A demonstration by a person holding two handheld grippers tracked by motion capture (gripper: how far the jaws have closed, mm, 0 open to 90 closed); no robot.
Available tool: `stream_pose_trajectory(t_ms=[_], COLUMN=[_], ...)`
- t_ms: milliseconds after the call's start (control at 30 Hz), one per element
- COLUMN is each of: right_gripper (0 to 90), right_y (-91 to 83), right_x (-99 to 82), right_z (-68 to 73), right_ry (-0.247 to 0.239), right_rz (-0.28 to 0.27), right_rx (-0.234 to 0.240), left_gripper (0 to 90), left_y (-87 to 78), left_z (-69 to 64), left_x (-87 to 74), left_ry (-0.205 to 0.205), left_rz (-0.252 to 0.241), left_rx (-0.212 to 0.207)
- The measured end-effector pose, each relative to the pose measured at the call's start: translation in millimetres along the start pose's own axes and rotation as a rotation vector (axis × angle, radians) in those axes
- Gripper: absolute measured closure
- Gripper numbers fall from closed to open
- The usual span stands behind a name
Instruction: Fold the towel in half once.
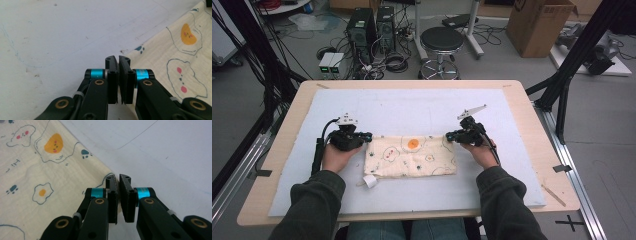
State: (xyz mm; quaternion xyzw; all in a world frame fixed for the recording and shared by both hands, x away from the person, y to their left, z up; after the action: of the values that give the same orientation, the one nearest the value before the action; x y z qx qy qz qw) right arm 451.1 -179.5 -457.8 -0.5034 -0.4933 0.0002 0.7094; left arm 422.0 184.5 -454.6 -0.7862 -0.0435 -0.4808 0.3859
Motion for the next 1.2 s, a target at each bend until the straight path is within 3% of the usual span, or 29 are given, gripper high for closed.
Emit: stream_pose_trajectory(t_ms=[200, 333, 667, 767, 833, 1000, 1200], right_gripper=[84.4, 83.5, 76.4, 69.4, 67.4, 58.5, 52.8], right_y=[16.3, 20.4, 22.8, 20.1, 16.1, 2.1, -16.0], right_x=[2.3, 0.7, -0.2, 0.9, 2.6, 8.3, 18.1], right_z=[-10.9, -11.8, -13.8, -12.6, -11.3, -9.0, -4.9], right_ry=[0.026, 0.035, 0.055, 0.064, 0.053, 0.080, 0.050], right_rz=[0.014, 0.013, 0.003, -0.004, -0.014, -0.063, -0.076], right_rx=[-0.033, -0.026, -0.011, -0.010, -0.004, 0.018, 0.030], left_gripper=[85.2, 84.2, 78.2, 70.0, 66.2, 59.2, 53.6], left_y=[10.7, 14.4, 13.7, 8.7, 4.7, -9.0, -24.4], left_z=[7.6, 11.8, 14.1, 12.5, 9.6, 4.8, 3.3], left_x=[4.3, 0.1, -0.2, 2.7, 4.2, 8.3, 14.1], left_ry=[0.004, -0.013, -0.033, -0.039, -0.047, -0.029, -0.023], left_rz=[-0.002, 0.017, -0.002, -0.028, -0.042, -0.078, -0.096], left_rx=[0.016, 0.010, 0.006, 0.000, -0.034, -0.051, -0.075])
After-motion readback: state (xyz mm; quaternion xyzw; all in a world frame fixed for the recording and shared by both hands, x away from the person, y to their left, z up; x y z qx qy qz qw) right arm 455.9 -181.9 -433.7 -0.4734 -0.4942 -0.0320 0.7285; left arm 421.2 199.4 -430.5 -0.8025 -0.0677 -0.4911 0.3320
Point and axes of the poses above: each handheld gripper's, and its own axes: y roughly forward along the jaws, x roughly out of its top, z roughly to its left, the point moved 5 cm from there along y, roughly forward along the jaws, and after that the axes turned 12 degrees about -x, right-handed, at the moved point
